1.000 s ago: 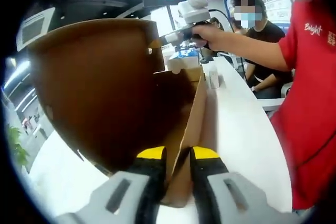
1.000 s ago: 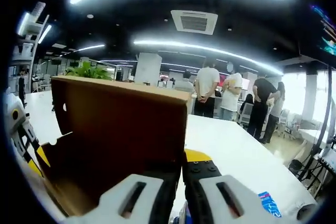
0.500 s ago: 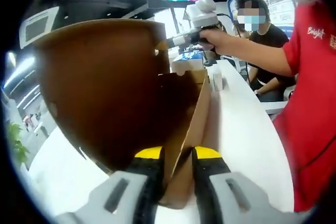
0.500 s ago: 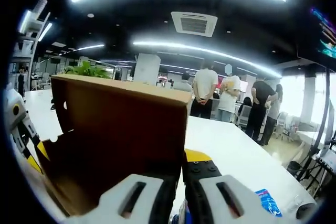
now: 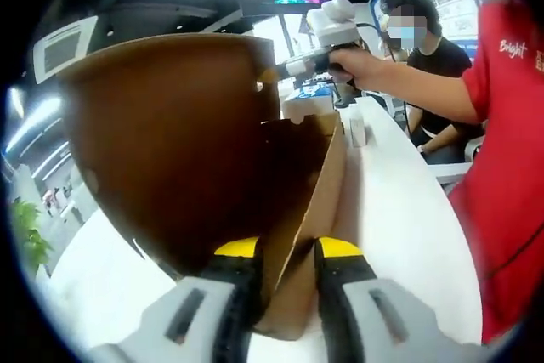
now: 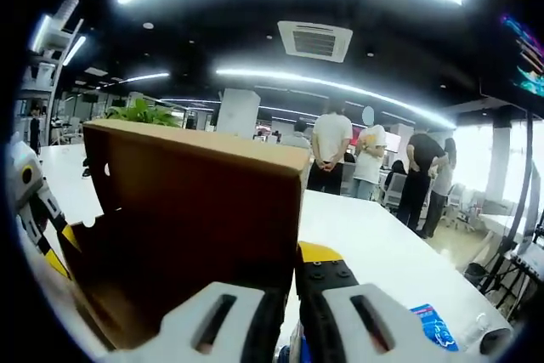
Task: Operate the shoe box by opening the lid, removing the specified soft item, and placing it in the target area until the item is outside and the box remains undamaged.
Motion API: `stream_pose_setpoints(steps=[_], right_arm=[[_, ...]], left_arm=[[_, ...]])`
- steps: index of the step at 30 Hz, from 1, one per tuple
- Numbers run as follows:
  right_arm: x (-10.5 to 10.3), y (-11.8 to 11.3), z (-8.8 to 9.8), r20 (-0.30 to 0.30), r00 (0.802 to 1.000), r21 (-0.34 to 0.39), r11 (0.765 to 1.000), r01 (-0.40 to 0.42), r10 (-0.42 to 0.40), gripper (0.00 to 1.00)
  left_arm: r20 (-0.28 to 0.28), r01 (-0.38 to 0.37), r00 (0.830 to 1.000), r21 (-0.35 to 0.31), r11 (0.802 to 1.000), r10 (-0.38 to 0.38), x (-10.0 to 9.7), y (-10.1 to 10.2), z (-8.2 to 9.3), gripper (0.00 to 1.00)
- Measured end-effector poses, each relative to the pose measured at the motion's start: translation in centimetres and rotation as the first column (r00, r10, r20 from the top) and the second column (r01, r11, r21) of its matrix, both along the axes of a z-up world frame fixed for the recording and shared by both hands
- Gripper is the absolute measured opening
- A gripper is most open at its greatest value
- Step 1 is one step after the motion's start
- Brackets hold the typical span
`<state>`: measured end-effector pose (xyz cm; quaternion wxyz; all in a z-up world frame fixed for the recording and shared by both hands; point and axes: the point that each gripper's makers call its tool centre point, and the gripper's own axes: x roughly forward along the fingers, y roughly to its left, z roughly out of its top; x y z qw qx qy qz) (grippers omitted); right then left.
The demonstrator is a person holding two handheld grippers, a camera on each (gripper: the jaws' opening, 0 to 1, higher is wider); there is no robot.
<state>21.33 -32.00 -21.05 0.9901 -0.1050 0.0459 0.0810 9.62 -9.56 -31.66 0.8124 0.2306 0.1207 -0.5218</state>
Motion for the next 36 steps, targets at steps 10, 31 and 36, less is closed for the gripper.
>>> stream_pose_setpoints(steps=[10,31,36], right_arm=[[-1.2,-0.2,-0.8,0.013,1.0,0.0,1.0,0.016,-0.016,0.0],[-3.1,0.4,-2.1,0.031,0.999,-0.051,0.998,0.032,-0.031,0.0],[-3.4,0.4,-2.3,0.041,0.999,-0.058,0.998,0.036,-0.034,0.0]], left_arm=[[0.029,-0.004,1.0,-0.005,1.0,0.004,0.3,0.1,0.1,0.27],[0.093,-0.055,0.994,-0.038,0.998,0.058,0.9,0.3,0.7,0.33],[0.095,-0.056,0.994,-0.056,0.997,0.061,0.9,0.3,0.9,0.33]])
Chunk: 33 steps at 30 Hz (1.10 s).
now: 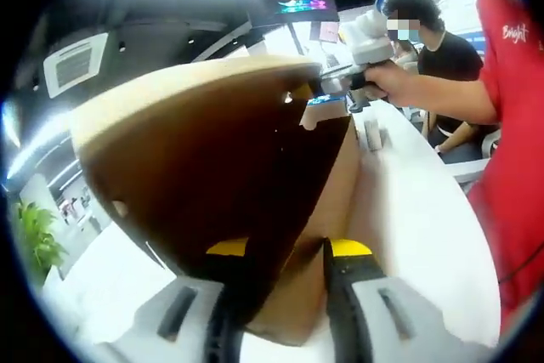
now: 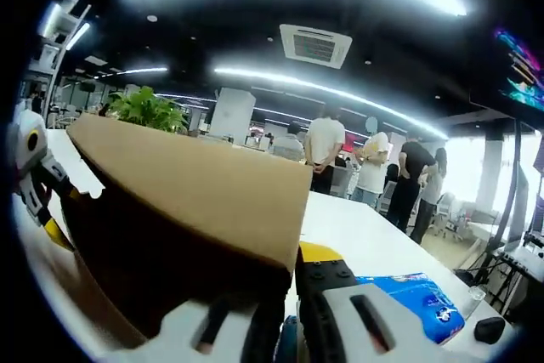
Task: Operate the shoe box by opening the lid, removing the specified soft item, and placing it in the target area until the item is outside and the box remains undamaged.
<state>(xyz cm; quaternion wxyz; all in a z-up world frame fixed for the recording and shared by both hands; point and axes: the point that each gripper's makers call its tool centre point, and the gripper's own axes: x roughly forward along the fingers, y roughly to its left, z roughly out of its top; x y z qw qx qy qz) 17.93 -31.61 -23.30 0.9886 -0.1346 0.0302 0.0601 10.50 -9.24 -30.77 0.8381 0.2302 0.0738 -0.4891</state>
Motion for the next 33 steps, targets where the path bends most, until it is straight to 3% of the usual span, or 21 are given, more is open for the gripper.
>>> stream_pose_setpoints(steps=[4,23,26,33], right_arm=[[-0.3,0.1,-0.4,0.0,1.0,-0.019,1.0,0.003,-0.003,0.0],[-1.7,0.1,-2.2,0.031,0.999,-0.02,0.999,0.042,-0.042,0.0],[-1.7,0.2,-2.3,0.038,0.998,-0.019,0.999,0.041,-0.04,0.0],[-1.2,0.4,-2.2,0.049,0.998,-0.019,0.999,0.039,-0.038,0.0]], left_arm=[[-0.004,-0.001,1.0,-0.026,1.0,0.001,0.0,0.0,0.2,0.33],[0.001,-0.019,1.0,-0.006,1.0,0.019,-0.3,-0.1,-0.1,0.4],[0.011,-0.055,0.998,0.004,0.998,0.055,-0.7,0.3,0.0,0.43],[-0.012,-0.139,0.99,-0.067,0.988,0.139,-1.2,1.3,0.9,0.45]])
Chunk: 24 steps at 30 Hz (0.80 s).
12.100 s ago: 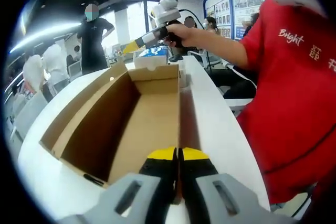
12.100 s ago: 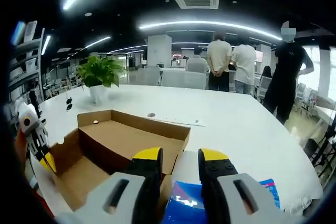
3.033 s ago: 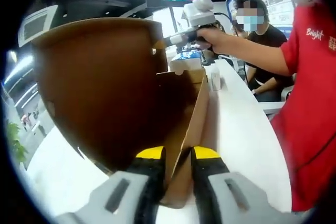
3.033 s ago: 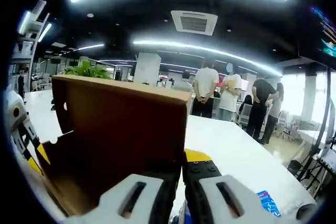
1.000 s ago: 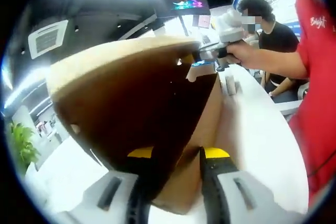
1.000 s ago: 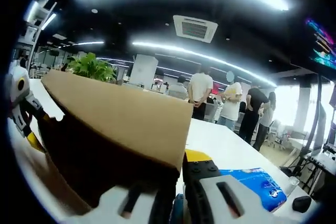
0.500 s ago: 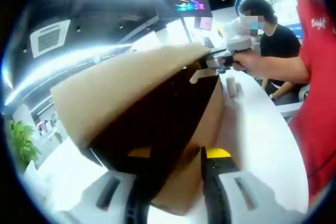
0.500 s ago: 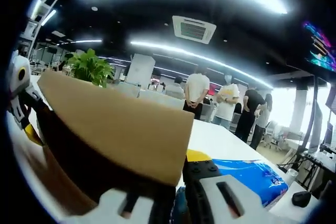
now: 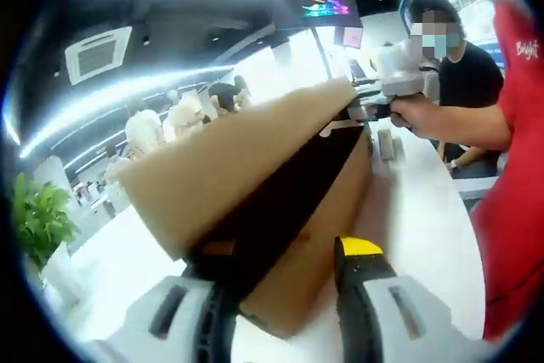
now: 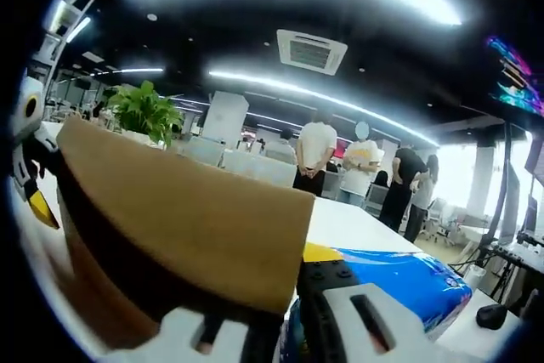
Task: Operate the shoe box by opening the lid, removing the specified soft item, and placing it in the target area until the item is outside and the box remains undamaged.
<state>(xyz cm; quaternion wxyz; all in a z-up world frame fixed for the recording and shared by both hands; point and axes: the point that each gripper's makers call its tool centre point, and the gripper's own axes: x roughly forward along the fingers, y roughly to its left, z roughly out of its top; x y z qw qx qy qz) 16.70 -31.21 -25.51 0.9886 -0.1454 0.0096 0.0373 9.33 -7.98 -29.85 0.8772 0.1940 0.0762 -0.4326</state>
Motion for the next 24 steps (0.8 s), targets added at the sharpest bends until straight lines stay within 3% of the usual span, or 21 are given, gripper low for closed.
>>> stream_pose_setpoints(steps=[2,6,14,17,24], right_arm=[[0.1,0.0,0.0,0.002,1.0,0.002,1.0,0.002,-0.002,0.0],[0.0,0.0,0.0,0.006,1.0,0.006,1.0,0.003,-0.003,0.0],[0.1,0.0,-0.2,0.012,1.0,0.003,1.0,-0.002,0.002,0.01],[0.1,0.4,-0.5,0.013,1.0,-0.018,1.0,-0.013,0.013,0.01],[0.4,0.9,-0.8,0.007,0.999,-0.048,0.998,-0.038,0.038,0.02]], left_arm=[[-0.07,-0.057,0.996,-0.063,0.996,0.052,0.1,0.4,0.1,0.48],[-0.119,-0.12,0.988,-0.165,0.979,0.101,0.2,1.3,1.1,0.52],[-0.13,-0.218,0.973,-0.25,0.943,0.191,0.0,3.9,1.8,0.61],[-0.108,-0.246,0.969,-0.283,0.927,0.224,-0.1,4.7,2.1,0.63],[-0.108,-0.26,0.965,-0.304,0.916,0.239,-0.7,4.9,1.5,0.64]])
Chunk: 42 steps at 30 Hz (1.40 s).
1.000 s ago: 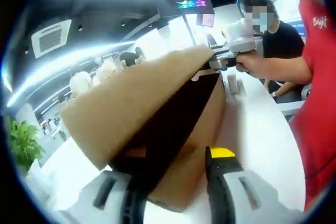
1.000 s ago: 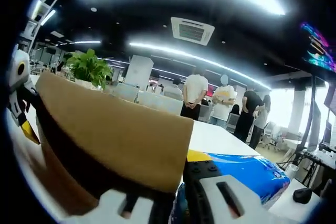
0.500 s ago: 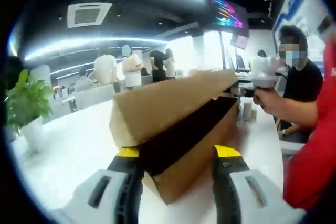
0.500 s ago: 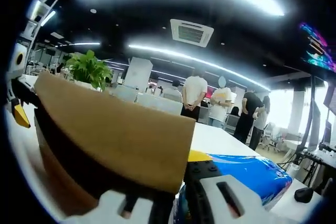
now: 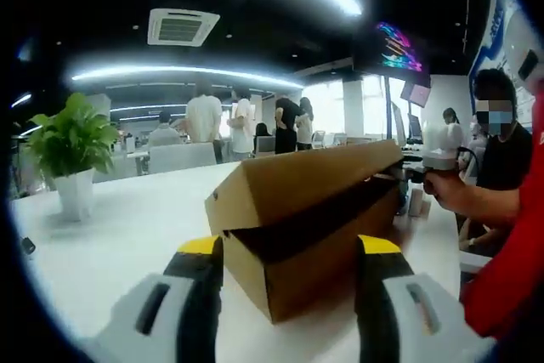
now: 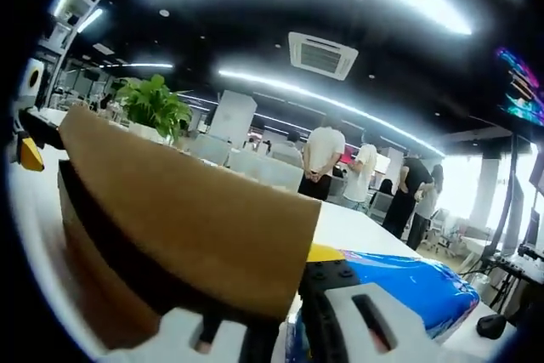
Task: Operate the shoe box by opening the lid, removing the specified soft item, and placing it in the target area until the item is outside and the box remains undamaged.
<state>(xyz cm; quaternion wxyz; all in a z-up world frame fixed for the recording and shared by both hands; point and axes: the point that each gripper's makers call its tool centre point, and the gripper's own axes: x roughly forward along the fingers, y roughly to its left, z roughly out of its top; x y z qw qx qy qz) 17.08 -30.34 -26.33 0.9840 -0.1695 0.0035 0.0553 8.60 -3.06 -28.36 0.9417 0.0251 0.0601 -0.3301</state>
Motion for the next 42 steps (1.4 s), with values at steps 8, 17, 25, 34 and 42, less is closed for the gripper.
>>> stream_pose_setpoints(steps=[8,17,25,34,42], right_arm=[[-0.3,0.6,-0.7,-0.04,0.998,-0.056,0.997,-0.057,0.054,0.06],[-1.1,1.6,-1.3,-0.098,0.978,-0.001,0.982,-0.187,0.186,0.14],[-2.2,3.9,-1.2,-0.134,0.93,0.061,0.939,-0.338,0.343,0.28],[-3.2,5.7,-1.5,-0.146,0.893,0.161,0.901,-0.403,0.425,0.52],[-4.7,6.0,-1.2,-0.175,0.848,0.294,0.848,-0.441,0.501,0.58]], left_arm=[[0.022,0.009,1.0,0.006,1.0,-0.009,-0.5,-1.4,0.3,0.65],[0.021,-0.004,1.0,0.01,1.0,0.003,-0.4,-1.0,0.2,0.66],[-0.007,0.027,1.0,-0.002,1.0,-0.027,-0.1,-1.1,-0.1,0.62],[0.001,0.003,1.0,0.013,1.0,-0.003,-0.1,-0.8,-0.2,0.6],[-0.007,-0.08,0.997,0.006,0.997,0.08,0.2,1.7,-0.4,0.68]])
